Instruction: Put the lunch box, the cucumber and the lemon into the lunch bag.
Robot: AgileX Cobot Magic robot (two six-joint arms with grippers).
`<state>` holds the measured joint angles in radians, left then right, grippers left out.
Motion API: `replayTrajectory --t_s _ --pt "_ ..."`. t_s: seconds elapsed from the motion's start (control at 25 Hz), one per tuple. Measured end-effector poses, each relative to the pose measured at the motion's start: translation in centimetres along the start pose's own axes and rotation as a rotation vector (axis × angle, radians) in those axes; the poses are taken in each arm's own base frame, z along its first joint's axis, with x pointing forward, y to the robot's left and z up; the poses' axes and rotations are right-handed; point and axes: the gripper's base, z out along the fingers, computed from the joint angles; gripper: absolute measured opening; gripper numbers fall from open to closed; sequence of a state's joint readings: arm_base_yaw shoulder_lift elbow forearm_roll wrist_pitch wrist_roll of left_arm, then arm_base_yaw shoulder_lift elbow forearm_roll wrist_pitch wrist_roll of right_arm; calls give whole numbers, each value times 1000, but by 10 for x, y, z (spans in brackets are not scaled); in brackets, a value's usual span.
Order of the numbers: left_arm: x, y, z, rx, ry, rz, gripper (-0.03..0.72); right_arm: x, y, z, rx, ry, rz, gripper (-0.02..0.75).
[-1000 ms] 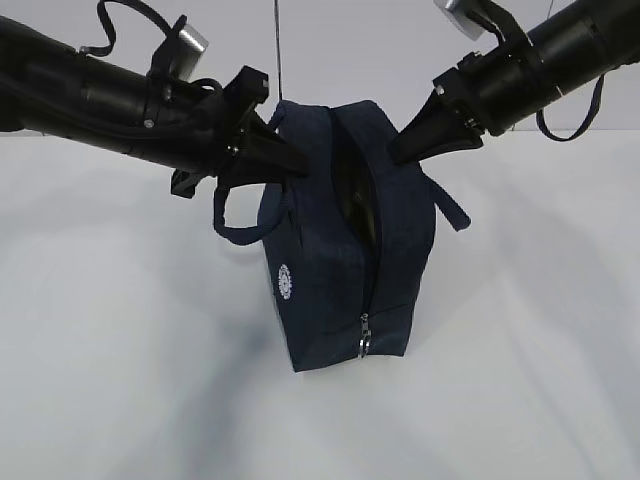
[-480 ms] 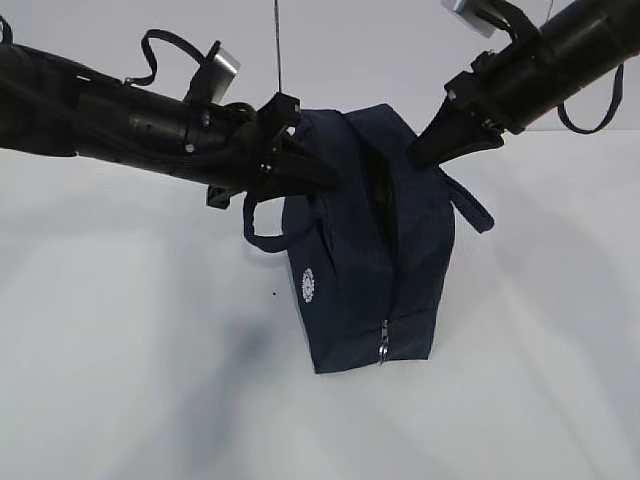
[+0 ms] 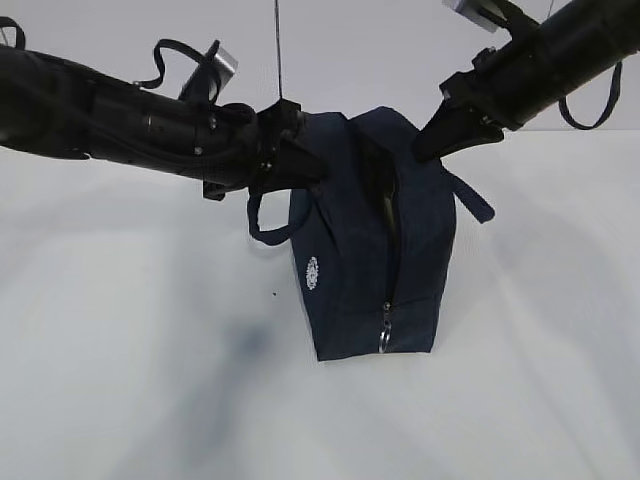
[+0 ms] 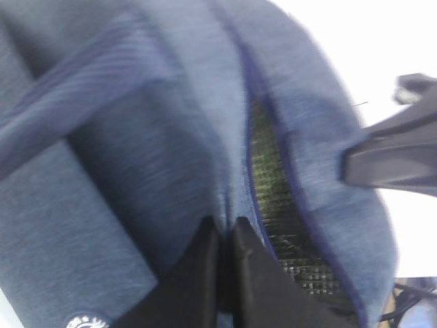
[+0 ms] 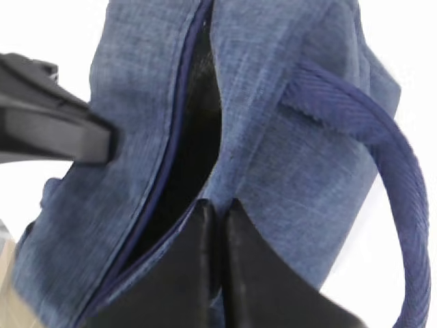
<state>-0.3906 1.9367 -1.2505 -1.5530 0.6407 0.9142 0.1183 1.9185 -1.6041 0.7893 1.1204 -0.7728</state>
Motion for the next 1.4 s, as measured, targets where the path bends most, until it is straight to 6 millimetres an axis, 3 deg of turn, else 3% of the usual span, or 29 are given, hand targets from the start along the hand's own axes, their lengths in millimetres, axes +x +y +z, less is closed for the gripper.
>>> replayTrajectory --t_s 0.24,1.16,1.28,1.4 --pt "4 12 11 5 15 -45 -6 0 -6 6 10 -9 14 10" --pt "-2 11 11 17 -55 -14 -6 -2 -14 19 20 -40 37 11" --pt "-1 10 12 18 -53 -14 -6 -2 -14 19 19 -38 36 48" --pt "-2 10 12 18 -55 -16 -6 -1 -13 19 11 -30 35 162"
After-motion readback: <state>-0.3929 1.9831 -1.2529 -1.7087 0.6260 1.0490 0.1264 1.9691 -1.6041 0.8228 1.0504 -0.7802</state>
